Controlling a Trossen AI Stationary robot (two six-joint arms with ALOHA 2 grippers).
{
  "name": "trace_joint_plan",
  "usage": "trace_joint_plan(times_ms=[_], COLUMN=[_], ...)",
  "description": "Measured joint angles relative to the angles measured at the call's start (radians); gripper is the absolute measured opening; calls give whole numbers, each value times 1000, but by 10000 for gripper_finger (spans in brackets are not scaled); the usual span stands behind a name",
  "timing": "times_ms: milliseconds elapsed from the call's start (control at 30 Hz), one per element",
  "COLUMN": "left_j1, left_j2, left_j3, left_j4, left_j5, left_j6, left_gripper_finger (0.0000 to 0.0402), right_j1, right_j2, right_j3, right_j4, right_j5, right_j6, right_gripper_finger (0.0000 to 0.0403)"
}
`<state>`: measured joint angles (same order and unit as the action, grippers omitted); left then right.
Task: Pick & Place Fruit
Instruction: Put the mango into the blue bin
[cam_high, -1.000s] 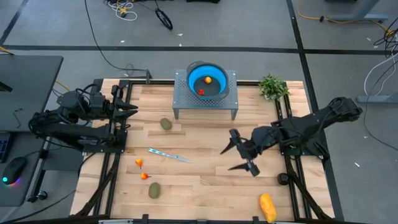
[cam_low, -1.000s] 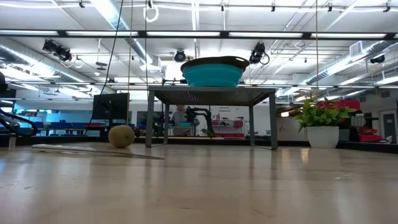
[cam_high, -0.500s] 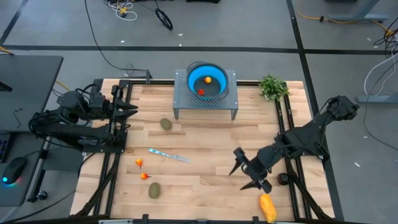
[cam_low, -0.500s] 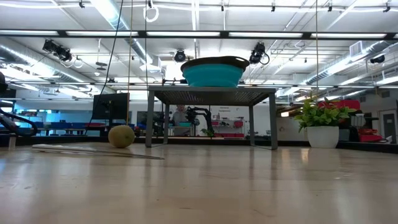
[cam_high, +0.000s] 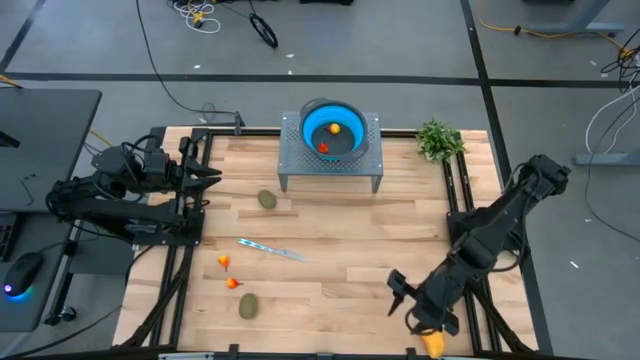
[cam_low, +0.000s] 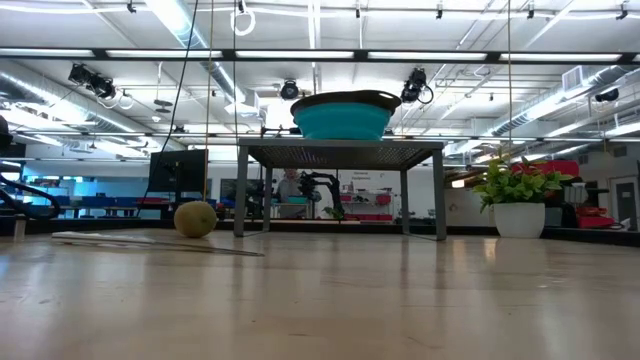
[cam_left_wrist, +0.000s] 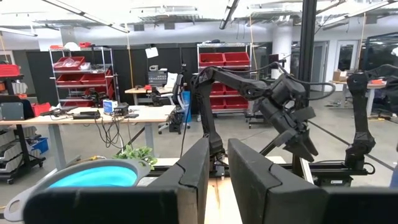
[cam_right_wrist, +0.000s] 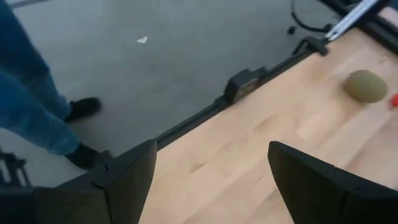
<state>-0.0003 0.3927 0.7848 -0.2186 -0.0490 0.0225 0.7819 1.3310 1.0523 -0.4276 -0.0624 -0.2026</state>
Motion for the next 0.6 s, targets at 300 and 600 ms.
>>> trace_joint_plan(times_ms=[300,600], left_j1=[0,0], left_j2=[0,0], left_j3=[0,0], left_j4=[0,0], left_j5=[0,0], left_j6=[0,0], left_gripper_finger=[68,68], right_j1=[85,171], right_j2=[4,7], right_j3=[0,0], right_j4=[-25,-62], right_j5=[-26,-111], right_j6=[-137,-321], right_gripper_finger=[319,319])
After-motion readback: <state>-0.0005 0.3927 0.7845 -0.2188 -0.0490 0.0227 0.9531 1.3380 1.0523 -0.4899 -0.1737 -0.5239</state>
